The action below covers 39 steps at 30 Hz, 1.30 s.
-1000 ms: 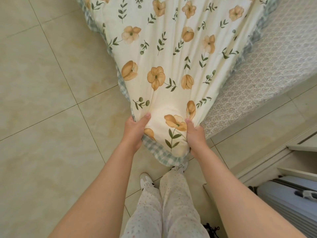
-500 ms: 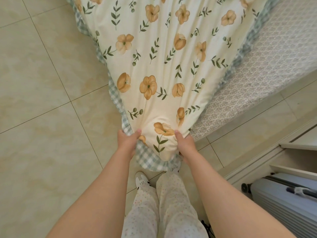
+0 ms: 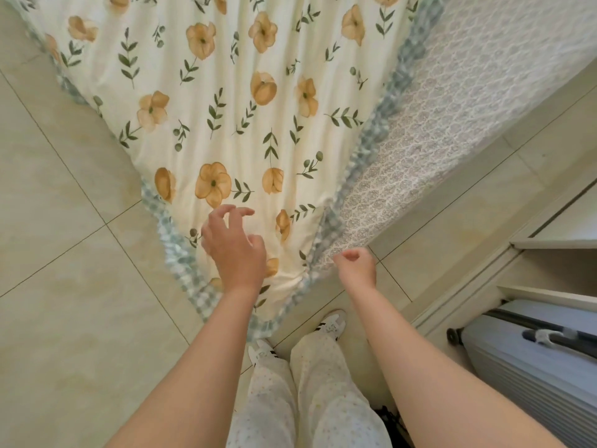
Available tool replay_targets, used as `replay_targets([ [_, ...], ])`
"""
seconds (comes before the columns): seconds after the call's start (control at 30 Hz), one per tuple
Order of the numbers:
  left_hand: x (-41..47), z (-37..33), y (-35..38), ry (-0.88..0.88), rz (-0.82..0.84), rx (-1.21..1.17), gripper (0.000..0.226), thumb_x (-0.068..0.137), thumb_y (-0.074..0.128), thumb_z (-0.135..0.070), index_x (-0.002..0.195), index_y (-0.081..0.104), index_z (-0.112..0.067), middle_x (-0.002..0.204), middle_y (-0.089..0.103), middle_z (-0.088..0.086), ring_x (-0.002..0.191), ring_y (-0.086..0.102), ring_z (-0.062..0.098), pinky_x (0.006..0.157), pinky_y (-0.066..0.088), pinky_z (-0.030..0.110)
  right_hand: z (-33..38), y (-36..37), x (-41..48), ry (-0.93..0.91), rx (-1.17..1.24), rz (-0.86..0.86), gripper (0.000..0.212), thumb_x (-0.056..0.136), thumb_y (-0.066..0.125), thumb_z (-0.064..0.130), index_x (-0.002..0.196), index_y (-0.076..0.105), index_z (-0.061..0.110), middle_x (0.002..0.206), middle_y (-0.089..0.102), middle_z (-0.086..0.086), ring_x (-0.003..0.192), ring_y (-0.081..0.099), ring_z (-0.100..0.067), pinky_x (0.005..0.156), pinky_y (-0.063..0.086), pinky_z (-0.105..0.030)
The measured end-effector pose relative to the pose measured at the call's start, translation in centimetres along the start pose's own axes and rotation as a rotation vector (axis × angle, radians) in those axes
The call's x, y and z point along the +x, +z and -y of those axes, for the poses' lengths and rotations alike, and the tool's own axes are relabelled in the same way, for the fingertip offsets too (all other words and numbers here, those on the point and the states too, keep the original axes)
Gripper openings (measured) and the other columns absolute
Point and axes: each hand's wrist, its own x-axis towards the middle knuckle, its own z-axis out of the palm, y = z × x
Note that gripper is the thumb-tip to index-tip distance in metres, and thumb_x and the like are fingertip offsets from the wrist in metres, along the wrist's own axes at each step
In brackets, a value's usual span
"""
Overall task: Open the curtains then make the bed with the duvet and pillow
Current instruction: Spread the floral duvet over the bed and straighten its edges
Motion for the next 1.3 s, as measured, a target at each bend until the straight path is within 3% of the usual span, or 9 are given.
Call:
replay_targets([
  [0.1, 0.6, -3.8, 1.9, 0.13, 0.162, -0.06, 0.029, 0.081, 0.06, -0.002, 0.106, 0.061, -0.017, 0.111, 0.054, -0.001, 0.105, 0.051, 0.021, 0.094, 0.03, 0.033, 1.3, -3.1, 1.6, -0.008, 0.027, 0.043, 0.01, 0.091, 0.057, 0.015, 0.101, 0.058, 0.016, 0.102, 0.064, -0.003, 0.083, 0.059, -0.017, 0.063, 0.042, -0.025],
  [0.23, 1.5, -9.0, 4.5, 0.143, 0.31, -0.108, 0.035, 0.084, 0.062, -0.009, 0.118, 0.058, -0.018, 0.12, 0.056, -0.001, 0.108, 0.054, 0.02, 0.099, 0.038, 0.038, 3.6, -8.5, 4.6, -0.044, -0.01, 0.133, 0.008, 0.093, 0.054, 0.014, 0.1, 0.059, 0.016, 0.093, 0.066, -0.002, 0.074, 0.061, -0.014, 0.074, 0.05, -0.033],
  [0.37, 2.7, -13.1, 6.8, 0.215, 0.351, -0.088, 0.039, 0.086, 0.063, -0.01, 0.124, 0.056, -0.016, 0.126, 0.056, 0.0, 0.117, 0.052, 0.021, 0.103, 0.04, 0.039, 6.4, -13.3, 8.3, -0.094, -0.047, 0.136, 0.007, 0.094, 0.051, 0.012, 0.097, 0.057, 0.015, 0.081, 0.065, 0.0, 0.066, 0.059, -0.013, 0.066, 0.047, -0.029],
  [0.5, 4.6, -16.5, 9.2, 0.243, 0.38, -0.041, 0.045, 0.085, 0.064, -0.01, 0.129, 0.054, -0.017, 0.131, 0.054, 0.001, 0.119, 0.05, 0.019, 0.105, 0.034, 0.035, 10.4, -17.4, 11.7, -0.135, -0.092, 0.168, 0.012, 0.094, 0.052, 0.01, 0.086, 0.055, 0.019, 0.088, 0.066, -0.004, 0.067, 0.06, -0.013, 0.061, 0.046, -0.023],
  [0.7, 8.1, -21.4, 13.6, 0.209, 0.369, 0.049, 0.059, 0.084, 0.068, -0.017, 0.139, 0.046, -0.016, 0.146, 0.041, 0.003, 0.135, 0.038, 0.022, 0.113, 0.027, 0.04, 18.4, -22.4, 17.6, -0.211, -0.131, 0.145, 0.007, 0.094, 0.053, 0.012, 0.093, 0.058, 0.015, 0.09, 0.066, -0.004, 0.07, 0.062, -0.014, 0.066, 0.049, -0.026],
  [0.9, 13.0, -24.7, 16.7, 0.141, 0.376, 0.138, 0.086, 0.082, 0.073, -0.029, 0.151, 0.022, -0.017, 0.16, 0.015, 0.004, 0.149, 0.009, 0.022, 0.121, 0.009, 0.042, 24.3, -22.3, 22.3, -0.154, -0.117, 0.186, 0.007, 0.095, 0.053, 0.015, 0.099, 0.059, 0.016, 0.099, 0.065, -0.004, 0.08, 0.062, -0.014, 0.072, 0.053, -0.028],
  [1.03, 17.4, -25.7, 19.4, 0.081, 0.423, 0.225, 0.103, 0.079, 0.074, -0.039, 0.154, 0.007, -0.018, 0.163, -0.002, 0.003, 0.15, -0.005, 0.021, 0.122, -0.001, 0.04, 28.4, -20.9, 26.2, -0.109, -0.069, 0.203, 0.022, 0.095, 0.055, 0.025, 0.115, 0.055, 0.017, 0.106, 0.062, -0.003, 0.09, 0.06, -0.015, 0.081, 0.054, -0.033],
  [1.2, 21.6, -26.9, 23.0, 0.052, 0.454, 0.231, 0.116, 0.075, 0.071, -0.055, 0.154, -0.005, -0.017, 0.162, -0.011, 0.003, 0.149, -0.011, 0.021, 0.12, -0.003, 0.042, 33.3, -18.4, 31.3, -0.066, -0.021, 0.245, 0.044, 0.093, 0.058, 0.034, 0.131, 0.048, 0.014, 0.112, 0.059, -0.007, 0.096, 0.059, -0.017, 0.08, 0.053, -0.03],
  [1.3, 24.3, -27.9, 24.7, 0.028, 0.413, 0.202, 0.126, 0.069, 0.074, -0.06, 0.153, -0.01, -0.018, 0.163, -0.009, 0.004, 0.149, -0.009, 0.021, 0.121, 0.002, 0.046, 36.7, -17.0, 34.2, -0.09, 0.042, 0.309, 0.043, 0.094, 0.058, 0.032, 0.13, 0.051, 0.01, 0.112, 0.064, -0.01, 0.099, 0.064, -0.016, 0.085, 0.056, -0.031],
])
